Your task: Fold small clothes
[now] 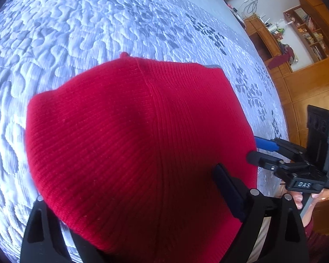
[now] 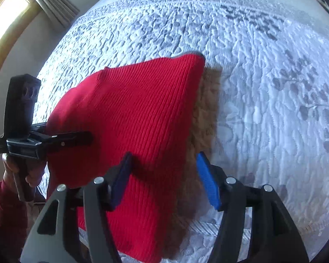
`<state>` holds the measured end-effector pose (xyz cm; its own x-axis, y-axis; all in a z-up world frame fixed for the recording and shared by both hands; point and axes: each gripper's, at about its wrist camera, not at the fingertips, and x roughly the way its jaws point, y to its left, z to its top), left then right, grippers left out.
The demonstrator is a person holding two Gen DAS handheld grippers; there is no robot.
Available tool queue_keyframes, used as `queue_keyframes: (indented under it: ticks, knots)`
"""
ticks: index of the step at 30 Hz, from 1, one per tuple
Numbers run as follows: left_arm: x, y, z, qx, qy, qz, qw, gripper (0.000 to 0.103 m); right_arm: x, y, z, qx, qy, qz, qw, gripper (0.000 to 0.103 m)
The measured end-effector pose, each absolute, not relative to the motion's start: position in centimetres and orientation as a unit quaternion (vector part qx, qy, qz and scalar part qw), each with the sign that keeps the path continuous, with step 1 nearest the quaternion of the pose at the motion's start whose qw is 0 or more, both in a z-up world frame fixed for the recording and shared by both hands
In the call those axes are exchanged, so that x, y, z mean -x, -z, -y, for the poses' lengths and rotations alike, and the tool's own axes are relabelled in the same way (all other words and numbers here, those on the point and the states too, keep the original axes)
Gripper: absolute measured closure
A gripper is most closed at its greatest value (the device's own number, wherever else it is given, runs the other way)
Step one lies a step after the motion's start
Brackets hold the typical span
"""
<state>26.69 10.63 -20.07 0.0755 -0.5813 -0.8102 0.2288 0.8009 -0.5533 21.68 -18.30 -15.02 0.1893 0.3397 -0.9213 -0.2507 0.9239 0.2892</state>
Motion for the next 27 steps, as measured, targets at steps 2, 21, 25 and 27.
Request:
queue_keyframes:
  ticks: [2, 21, 25, 27]
  knots:
    - [-26.7, 20.2, -10.4, 0.142, 0.285, -0.617, 0.72, 0.007, -21.9, 16.1, 18.4, -0.046, -0.191, -0.615, 0.764, 0.036]
    - [-25.6, 19.2, -11.8, 0.211, 0.257, -0.587, 0.738, 0.063, -21.1, 15.7, 19.1, -0.135, -0.239, -0.608, 0.745, 0.069]
    - [-24.9, 17.6, -10.7, 0.22, 0.274, -0.573, 0.74, 0.066, -20.5, 14.2, 20.3, -0.142, -0.251, -0.598, 0.748, 0.07]
    - [-24.6, 16.6, -9.5, 0.218, 0.286, -0.568, 0.74, 0.067, -20.3, 13.4, 21.2, -0.142, -0.252, -0.594, 0.751, 0.07]
